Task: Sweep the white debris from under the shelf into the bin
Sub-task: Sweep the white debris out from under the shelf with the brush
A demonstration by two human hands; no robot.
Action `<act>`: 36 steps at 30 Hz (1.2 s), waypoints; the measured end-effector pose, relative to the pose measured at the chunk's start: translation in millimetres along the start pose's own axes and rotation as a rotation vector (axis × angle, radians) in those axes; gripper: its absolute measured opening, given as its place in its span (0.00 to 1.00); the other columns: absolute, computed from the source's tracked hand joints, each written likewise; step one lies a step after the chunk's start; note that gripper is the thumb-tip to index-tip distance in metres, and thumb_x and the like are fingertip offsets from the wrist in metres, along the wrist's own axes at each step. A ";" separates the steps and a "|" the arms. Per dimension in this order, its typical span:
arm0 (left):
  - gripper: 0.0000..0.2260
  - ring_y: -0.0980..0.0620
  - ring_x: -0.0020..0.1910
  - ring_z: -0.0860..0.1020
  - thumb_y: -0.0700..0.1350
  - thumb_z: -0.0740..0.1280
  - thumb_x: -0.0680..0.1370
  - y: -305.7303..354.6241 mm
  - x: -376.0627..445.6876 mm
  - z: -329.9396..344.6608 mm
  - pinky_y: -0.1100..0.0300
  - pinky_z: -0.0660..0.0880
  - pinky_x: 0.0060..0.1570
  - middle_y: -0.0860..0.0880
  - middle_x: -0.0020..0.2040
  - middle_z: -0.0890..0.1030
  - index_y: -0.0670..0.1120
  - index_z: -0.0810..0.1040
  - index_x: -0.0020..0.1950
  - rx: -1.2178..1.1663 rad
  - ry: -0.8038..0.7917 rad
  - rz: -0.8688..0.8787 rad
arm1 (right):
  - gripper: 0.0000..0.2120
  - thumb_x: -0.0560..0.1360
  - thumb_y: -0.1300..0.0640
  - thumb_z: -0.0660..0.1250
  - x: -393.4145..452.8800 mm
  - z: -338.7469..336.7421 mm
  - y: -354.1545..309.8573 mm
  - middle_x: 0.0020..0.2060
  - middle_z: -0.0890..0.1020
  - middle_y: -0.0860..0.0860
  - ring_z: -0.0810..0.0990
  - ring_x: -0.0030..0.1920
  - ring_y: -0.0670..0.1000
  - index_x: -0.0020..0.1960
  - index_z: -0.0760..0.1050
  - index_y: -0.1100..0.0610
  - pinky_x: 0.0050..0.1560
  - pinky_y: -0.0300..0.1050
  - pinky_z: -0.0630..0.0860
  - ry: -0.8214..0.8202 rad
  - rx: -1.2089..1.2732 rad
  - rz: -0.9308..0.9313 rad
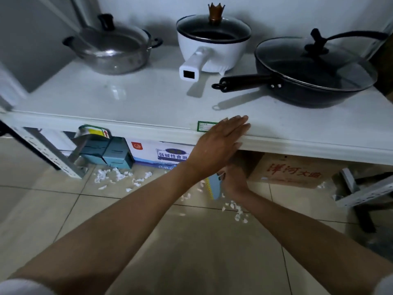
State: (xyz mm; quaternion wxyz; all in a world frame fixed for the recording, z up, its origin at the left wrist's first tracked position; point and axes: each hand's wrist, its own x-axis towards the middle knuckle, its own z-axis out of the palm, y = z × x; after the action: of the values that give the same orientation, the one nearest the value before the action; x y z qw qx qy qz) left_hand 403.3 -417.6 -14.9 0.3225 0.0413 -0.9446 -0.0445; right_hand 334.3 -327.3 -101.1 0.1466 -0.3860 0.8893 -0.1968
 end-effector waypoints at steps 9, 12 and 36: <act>0.18 0.49 0.74 0.67 0.40 0.61 0.81 -108.7 -82.4 -97.5 0.53 0.61 0.76 0.45 0.74 0.69 0.42 0.70 0.72 0.044 0.093 -0.335 | 0.13 0.72 0.67 0.62 3.8 58.8 -107.3 0.49 0.84 0.57 0.81 0.54 0.56 0.48 0.83 0.56 0.50 0.44 0.74 -0.045 0.070 -0.083; 0.18 0.48 0.74 0.67 0.40 0.61 0.81 -146.3 -106.3 -126.4 0.50 0.62 0.75 0.45 0.74 0.69 0.42 0.70 0.72 0.110 0.093 -0.440 | 0.11 0.72 0.67 0.60 4.2 79.3 -142.3 0.47 0.85 0.58 0.82 0.52 0.58 0.46 0.81 0.61 0.46 0.46 0.74 -0.056 -0.003 -0.202; 0.15 0.51 0.68 0.75 0.47 0.59 0.83 -273.0 -185.9 -148.7 0.52 0.69 0.70 0.48 0.66 0.79 0.46 0.78 0.65 0.175 0.216 -0.457 | 0.12 0.66 0.62 0.76 58.9 270.7 -293.2 0.46 0.86 0.59 0.86 0.46 0.52 0.47 0.82 0.67 0.45 0.43 0.82 -0.316 0.591 0.242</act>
State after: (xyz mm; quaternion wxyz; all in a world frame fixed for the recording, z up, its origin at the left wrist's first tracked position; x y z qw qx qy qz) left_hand 654.5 -677.3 -40.5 0.3984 0.2855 -0.8711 -0.0298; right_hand 591.5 -618.4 -209.9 0.4101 -0.2446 0.7994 -0.3647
